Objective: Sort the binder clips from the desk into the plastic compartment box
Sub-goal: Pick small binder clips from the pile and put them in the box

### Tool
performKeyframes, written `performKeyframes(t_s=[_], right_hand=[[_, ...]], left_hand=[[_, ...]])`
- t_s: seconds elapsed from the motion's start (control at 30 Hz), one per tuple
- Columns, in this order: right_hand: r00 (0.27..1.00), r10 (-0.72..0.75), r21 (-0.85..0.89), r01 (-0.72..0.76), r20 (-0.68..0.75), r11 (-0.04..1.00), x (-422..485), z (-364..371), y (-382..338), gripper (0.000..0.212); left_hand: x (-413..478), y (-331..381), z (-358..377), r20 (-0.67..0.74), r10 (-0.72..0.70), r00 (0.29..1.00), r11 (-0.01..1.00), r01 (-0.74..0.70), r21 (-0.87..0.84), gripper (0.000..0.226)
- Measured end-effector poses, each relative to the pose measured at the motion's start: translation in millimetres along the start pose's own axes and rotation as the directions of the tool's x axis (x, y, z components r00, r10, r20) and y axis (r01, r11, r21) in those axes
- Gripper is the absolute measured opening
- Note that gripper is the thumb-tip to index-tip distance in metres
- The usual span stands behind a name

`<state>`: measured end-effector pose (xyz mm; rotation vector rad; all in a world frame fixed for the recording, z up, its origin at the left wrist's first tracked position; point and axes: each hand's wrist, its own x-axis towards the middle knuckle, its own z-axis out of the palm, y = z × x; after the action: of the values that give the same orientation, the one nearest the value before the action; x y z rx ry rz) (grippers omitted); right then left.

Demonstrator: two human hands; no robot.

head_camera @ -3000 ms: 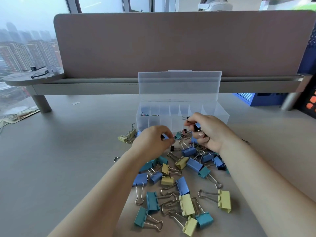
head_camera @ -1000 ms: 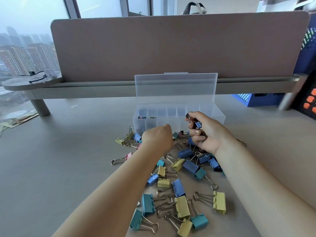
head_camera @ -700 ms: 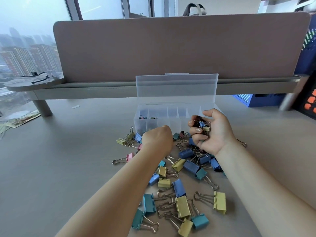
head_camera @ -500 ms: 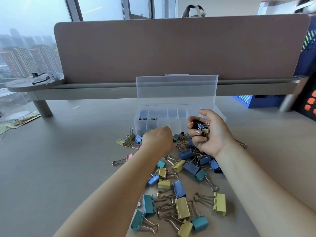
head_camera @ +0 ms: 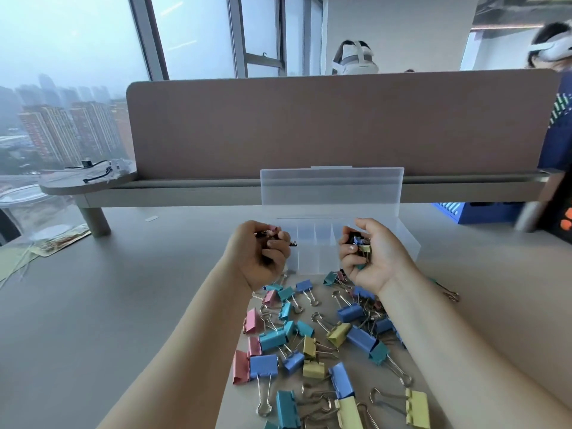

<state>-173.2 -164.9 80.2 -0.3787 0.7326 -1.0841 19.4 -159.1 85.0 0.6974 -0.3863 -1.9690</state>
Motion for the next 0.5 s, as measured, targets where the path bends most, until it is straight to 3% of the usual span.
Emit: performKeyframes(t_s=[0.2,0.33,0.5], right_hand=[[0.996,-0.059,0.111,0.066,-0.067,0.992,48,42,4,0.03],[0.987,-0.09,0.165,0.112,-0.135,0.98,76,62,10,0.03],[0.971,-0.127,-0.038,0.121,-0.205,0.992,94,74,16,0.026]], left_hand=[[25,29,8,-0.261,0.219,0.94,0.961,-0.255,-0.111,0.023],[44,40,17,-0.351,0.32,0.88,0.941,-0.337,0.016,0.019],[59,44,18,-0.441,0.466,0.767,0.884,-0.38,0.273,0.022]])
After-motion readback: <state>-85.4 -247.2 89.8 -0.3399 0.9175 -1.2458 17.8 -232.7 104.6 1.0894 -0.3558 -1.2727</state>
